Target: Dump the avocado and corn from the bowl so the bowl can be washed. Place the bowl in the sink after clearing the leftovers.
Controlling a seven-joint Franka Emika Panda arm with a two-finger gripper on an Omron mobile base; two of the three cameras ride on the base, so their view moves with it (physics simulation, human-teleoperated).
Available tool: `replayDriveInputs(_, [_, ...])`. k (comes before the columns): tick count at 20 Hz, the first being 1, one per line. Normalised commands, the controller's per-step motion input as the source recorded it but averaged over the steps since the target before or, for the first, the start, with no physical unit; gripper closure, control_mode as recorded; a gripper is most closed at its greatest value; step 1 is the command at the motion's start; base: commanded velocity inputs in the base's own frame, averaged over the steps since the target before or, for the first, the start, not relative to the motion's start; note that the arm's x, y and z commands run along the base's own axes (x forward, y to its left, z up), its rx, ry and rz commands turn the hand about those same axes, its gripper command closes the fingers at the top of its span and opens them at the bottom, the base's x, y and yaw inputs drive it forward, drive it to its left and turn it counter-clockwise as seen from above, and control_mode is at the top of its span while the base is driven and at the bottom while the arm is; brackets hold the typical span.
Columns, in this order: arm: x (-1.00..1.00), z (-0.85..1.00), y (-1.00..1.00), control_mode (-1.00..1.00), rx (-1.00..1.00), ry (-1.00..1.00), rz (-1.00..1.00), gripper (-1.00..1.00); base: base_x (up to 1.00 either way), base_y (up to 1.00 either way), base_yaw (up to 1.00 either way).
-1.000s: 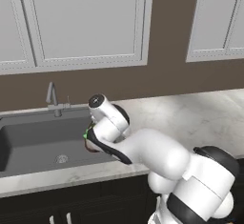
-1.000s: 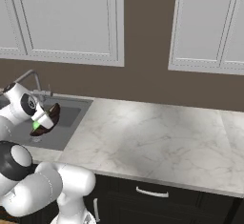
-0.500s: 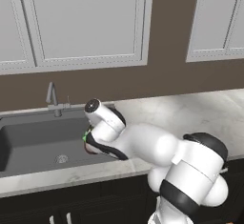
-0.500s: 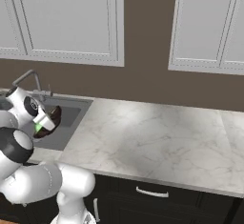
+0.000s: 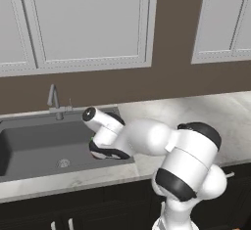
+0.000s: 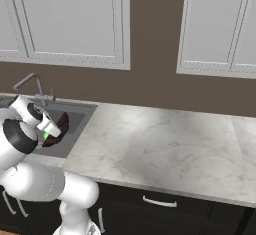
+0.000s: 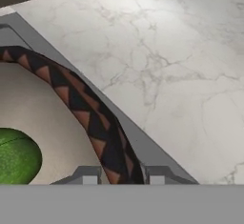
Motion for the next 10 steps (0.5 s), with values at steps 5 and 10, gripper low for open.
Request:
replayDriveInputs(5, [0.1,-0.03,0.0,-1.0,-0.06,0.04,-0.01,1.0,0.0,0.0,0.0])
replayDriveInputs(10, [0.16,-0.04,0.0,-1.0,-0.1,0.04,-0.01,1.0,0.0,0.0,0.0])
